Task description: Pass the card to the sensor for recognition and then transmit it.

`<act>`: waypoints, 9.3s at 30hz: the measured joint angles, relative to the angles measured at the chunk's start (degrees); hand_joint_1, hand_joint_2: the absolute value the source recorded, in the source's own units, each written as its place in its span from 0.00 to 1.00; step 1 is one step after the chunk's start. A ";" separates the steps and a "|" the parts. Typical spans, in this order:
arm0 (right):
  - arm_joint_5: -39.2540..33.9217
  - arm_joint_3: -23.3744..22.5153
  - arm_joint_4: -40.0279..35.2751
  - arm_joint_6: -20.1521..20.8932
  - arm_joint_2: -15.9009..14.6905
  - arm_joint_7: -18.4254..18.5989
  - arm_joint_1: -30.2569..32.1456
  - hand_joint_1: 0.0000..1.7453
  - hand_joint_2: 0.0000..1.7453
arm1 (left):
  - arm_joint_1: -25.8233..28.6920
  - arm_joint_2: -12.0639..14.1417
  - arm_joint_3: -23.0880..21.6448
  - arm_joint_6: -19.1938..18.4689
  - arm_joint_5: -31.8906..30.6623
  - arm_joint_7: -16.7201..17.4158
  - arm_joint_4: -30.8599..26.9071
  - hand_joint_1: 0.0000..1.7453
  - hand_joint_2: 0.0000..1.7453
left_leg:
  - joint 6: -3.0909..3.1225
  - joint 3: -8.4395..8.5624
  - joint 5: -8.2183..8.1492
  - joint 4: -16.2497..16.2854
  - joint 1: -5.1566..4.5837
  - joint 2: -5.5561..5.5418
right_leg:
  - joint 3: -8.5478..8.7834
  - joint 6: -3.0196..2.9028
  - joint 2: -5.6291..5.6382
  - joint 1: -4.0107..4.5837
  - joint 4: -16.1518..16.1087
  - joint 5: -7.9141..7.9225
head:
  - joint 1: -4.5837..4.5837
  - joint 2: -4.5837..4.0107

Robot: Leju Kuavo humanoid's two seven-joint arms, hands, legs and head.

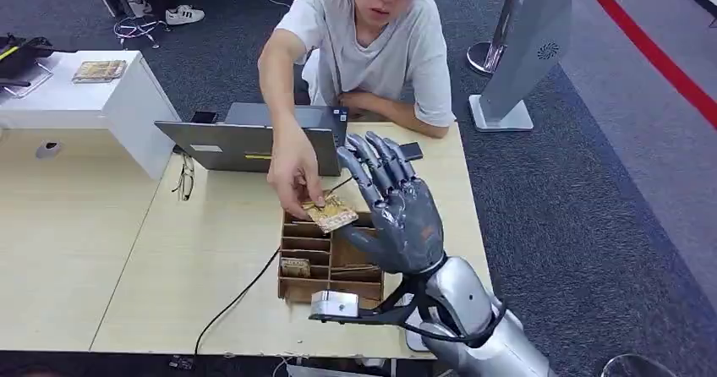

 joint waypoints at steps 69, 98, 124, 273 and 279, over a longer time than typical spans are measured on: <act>-29.74 -3.42 0.22 17.04 0.96 -5.21 0.58 1.00 1.00 | 1.90 1.88 -10.97 -1.64 4.68 6.89 -3.21 0.00 0.00 | -0.03 -0.06 0.03 0.00 0.00 -0.02 | -0.09 0.01 -0.01 0.00 0.00 0.02 | 0.00 0.00; -72.86 -14.47 7.22 45.20 -4.79 -9.83 9.68 1.00 1.00 | -0.64 3.35 -12.92 3.06 9.51 0.98 2.69 0.00 0.00 | -0.02 -0.08 0.03 0.01 -0.01 -0.01 | -0.12 0.02 0.00 -0.01 -0.02 0.02 | 0.00 0.00; -78.12 -15.10 13.16 54.20 -14.10 -10.97 14.80 1.00 1.00 | -2.54 5.23 -18.32 4.98 12.48 -1.33 7.59 0.00 0.00 | -0.02 -0.09 0.02 0.01 -0.01 -0.01 | -0.12 0.02 0.00 -0.01 -0.03 0.03 | 0.00 0.00; -48.22 -6.47 24.26 38.84 -17.73 -1.46 5.27 1.00 1.00 | -2.49 7.87 -38.95 9.27 31.15 4.61 9.18 0.00 0.00 | 0.05 0.18 0.09 0.02 -0.01 0.04 | 0.16 0.14 0.02 -0.01 -0.05 0.19 | 0.00 0.00; -48.86 -6.51 24.37 38.88 -17.70 -2.25 5.22 1.00 1.00 | -2.49 8.02 -39.61 9.33 31.37 4.88 9.09 0.00 0.00 | 0.05 0.18 0.09 0.02 -0.01 0.04 | 0.17 0.14 0.02 -0.01 -0.05 0.19 | 0.00 0.00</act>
